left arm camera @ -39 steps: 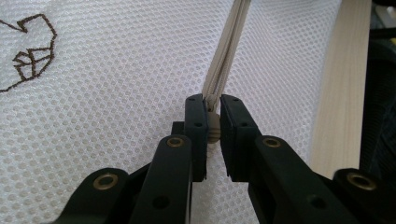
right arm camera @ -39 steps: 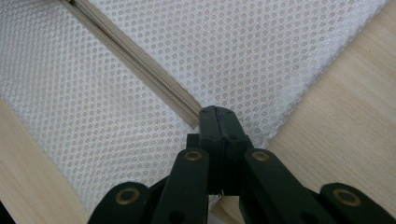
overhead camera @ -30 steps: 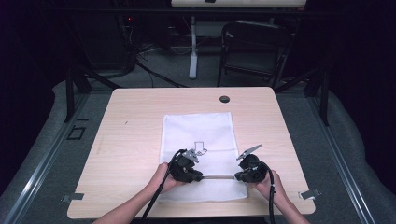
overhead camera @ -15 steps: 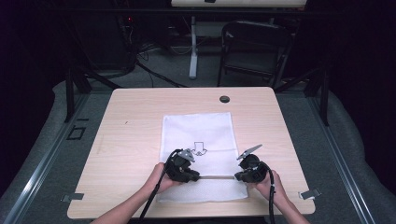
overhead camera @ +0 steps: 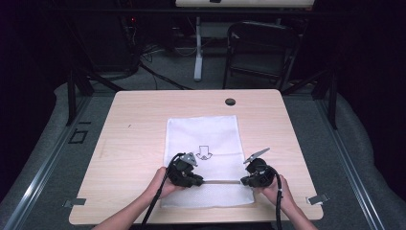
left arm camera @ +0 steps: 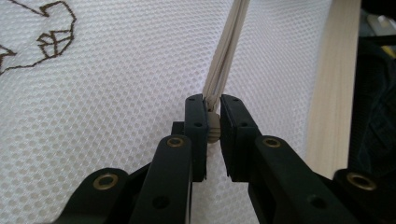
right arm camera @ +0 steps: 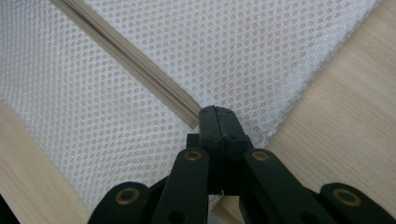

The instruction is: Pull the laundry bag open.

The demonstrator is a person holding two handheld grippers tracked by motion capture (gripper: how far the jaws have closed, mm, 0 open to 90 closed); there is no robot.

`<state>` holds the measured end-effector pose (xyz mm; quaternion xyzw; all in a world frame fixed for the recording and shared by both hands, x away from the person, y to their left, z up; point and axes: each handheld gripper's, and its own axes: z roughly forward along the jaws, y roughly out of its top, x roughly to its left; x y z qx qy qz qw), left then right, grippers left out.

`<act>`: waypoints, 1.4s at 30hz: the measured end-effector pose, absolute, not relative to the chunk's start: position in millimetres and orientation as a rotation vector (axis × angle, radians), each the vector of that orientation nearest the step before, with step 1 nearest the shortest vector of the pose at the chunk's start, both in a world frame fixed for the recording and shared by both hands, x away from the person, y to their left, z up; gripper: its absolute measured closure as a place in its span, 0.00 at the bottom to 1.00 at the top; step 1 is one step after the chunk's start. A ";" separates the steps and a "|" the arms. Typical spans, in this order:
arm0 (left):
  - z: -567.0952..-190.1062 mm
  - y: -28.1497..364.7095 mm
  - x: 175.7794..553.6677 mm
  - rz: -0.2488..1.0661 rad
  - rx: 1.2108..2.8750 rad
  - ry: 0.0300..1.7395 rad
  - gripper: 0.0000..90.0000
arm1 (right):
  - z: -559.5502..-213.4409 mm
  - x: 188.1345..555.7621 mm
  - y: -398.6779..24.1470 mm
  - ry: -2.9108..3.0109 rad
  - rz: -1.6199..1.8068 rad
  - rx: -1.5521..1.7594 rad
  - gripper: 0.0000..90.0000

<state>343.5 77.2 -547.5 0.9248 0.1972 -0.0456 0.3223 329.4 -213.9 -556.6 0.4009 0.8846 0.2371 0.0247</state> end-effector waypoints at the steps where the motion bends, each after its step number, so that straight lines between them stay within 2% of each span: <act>1: -547.6 78.3 343.9 -0.127 2.416 0.524 0.91 | -556.5 329.5 -214.2 2.737 0.727 1.237 1.00; 42: -550.6 97.6 344.0 -0.123 2.432 0.562 0.91 | -556.3 328.8 -213.3 2.726 0.727 1.249 1.00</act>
